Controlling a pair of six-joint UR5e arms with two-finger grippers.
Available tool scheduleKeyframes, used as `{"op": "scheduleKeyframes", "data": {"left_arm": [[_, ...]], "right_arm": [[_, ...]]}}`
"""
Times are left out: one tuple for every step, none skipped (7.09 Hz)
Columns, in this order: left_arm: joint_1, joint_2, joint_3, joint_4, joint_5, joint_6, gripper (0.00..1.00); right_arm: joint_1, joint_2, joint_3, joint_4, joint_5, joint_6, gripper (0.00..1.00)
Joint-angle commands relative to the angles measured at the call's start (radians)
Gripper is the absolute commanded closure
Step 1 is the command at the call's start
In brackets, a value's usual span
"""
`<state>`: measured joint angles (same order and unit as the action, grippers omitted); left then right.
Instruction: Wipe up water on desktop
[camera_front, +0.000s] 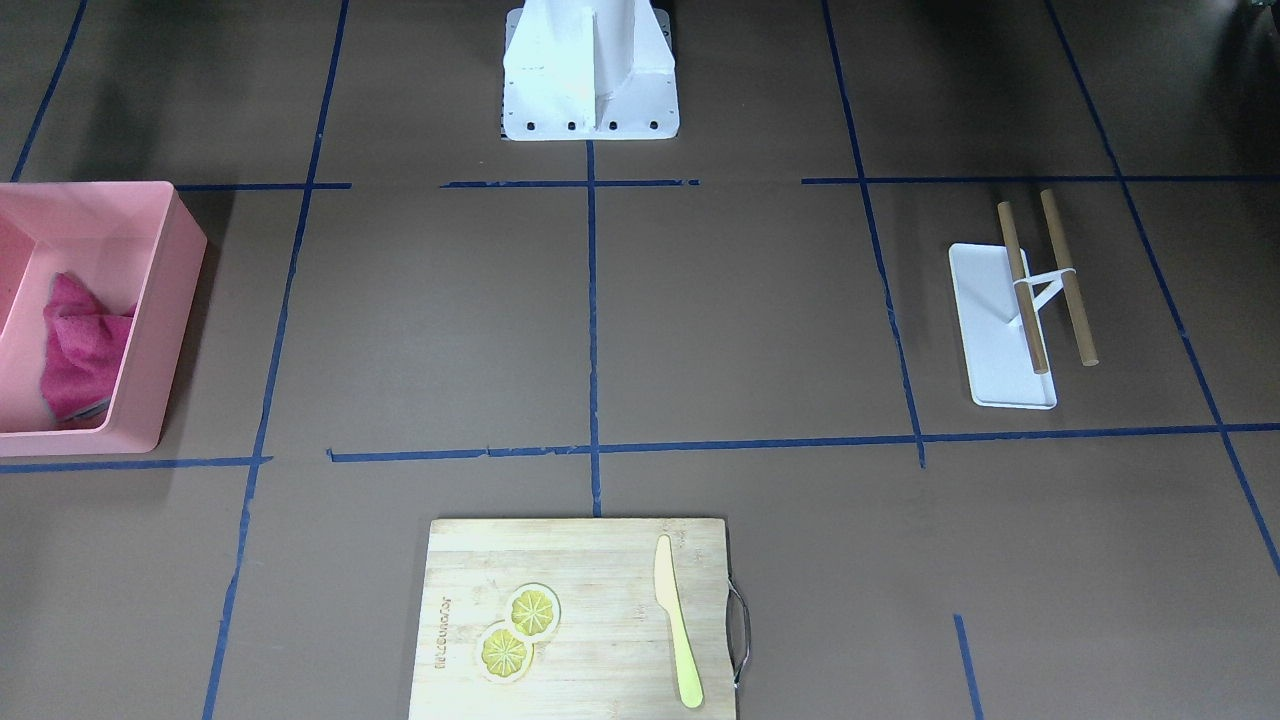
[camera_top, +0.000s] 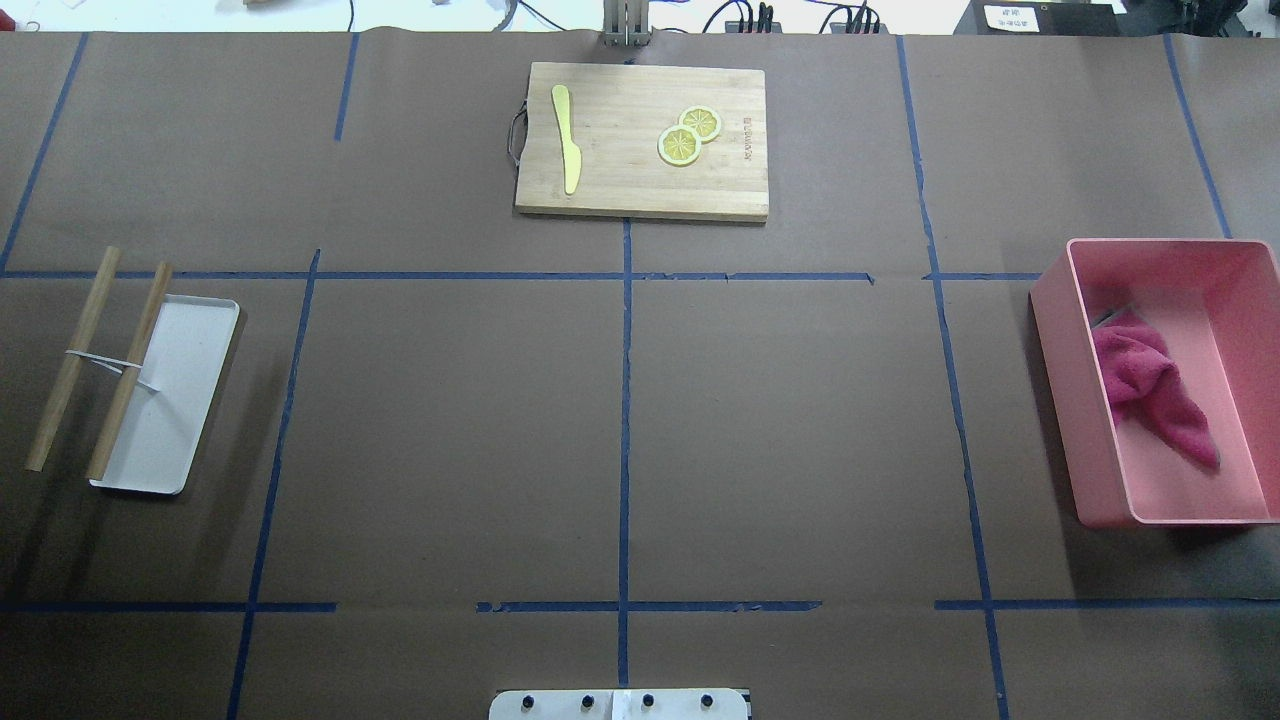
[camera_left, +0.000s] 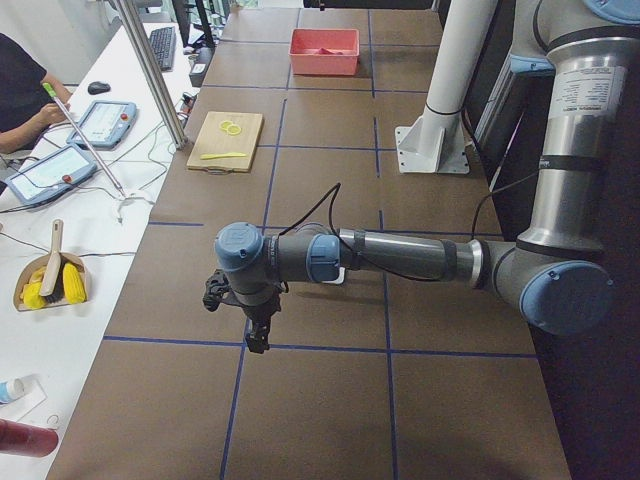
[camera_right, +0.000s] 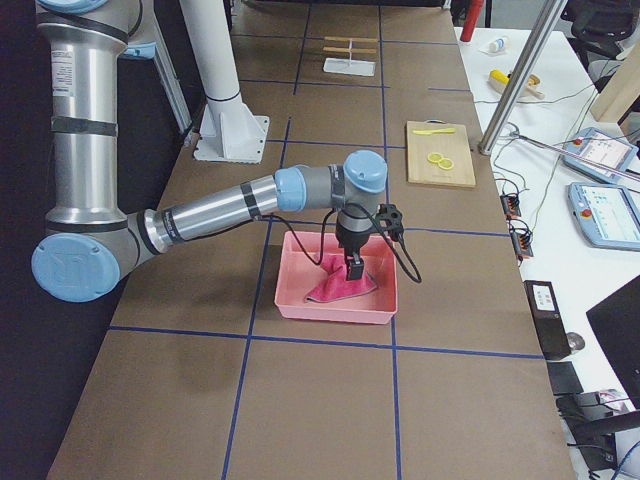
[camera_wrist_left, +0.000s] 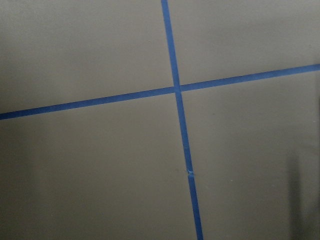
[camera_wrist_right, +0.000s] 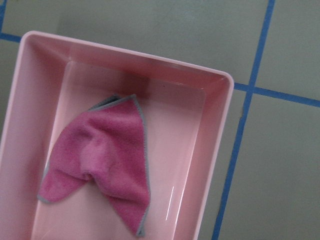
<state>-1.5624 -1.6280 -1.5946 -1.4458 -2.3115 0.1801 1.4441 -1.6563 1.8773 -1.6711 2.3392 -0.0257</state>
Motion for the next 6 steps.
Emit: {"op": "scheduleKeyframes", "data": {"left_arm": [[-0.002, -0.006, 0.012, -0.013, -0.002, -0.004, 0.00], [-0.002, -0.006, 0.012, -0.013, -0.003, -0.004, 0.00], [-0.002, -0.004, 0.013, -0.015, -0.003, -0.002, 0.00], [-0.002, 0.000, 0.018, -0.015, -0.003, -0.002, 0.00], [-0.002, 0.008, 0.019, -0.015, -0.003, -0.001, 0.00], [-0.002, 0.010, 0.039, -0.015, -0.003, 0.001, 0.00]], "right_arm": [[0.111, -0.016, -0.134, 0.131, 0.041, -0.047, 0.00], [0.189, -0.016, -0.194, 0.131, 0.093, -0.081, 0.00], [0.218, -0.014, -0.216, 0.131, 0.110, -0.080, 0.00], [0.219, -0.016, -0.218, 0.131, 0.103, -0.076, 0.00], [0.219, -0.023, -0.233, 0.136, 0.101, -0.079, 0.00], [0.217, -0.022, -0.237, 0.136, 0.101, -0.077, 0.00]]}}
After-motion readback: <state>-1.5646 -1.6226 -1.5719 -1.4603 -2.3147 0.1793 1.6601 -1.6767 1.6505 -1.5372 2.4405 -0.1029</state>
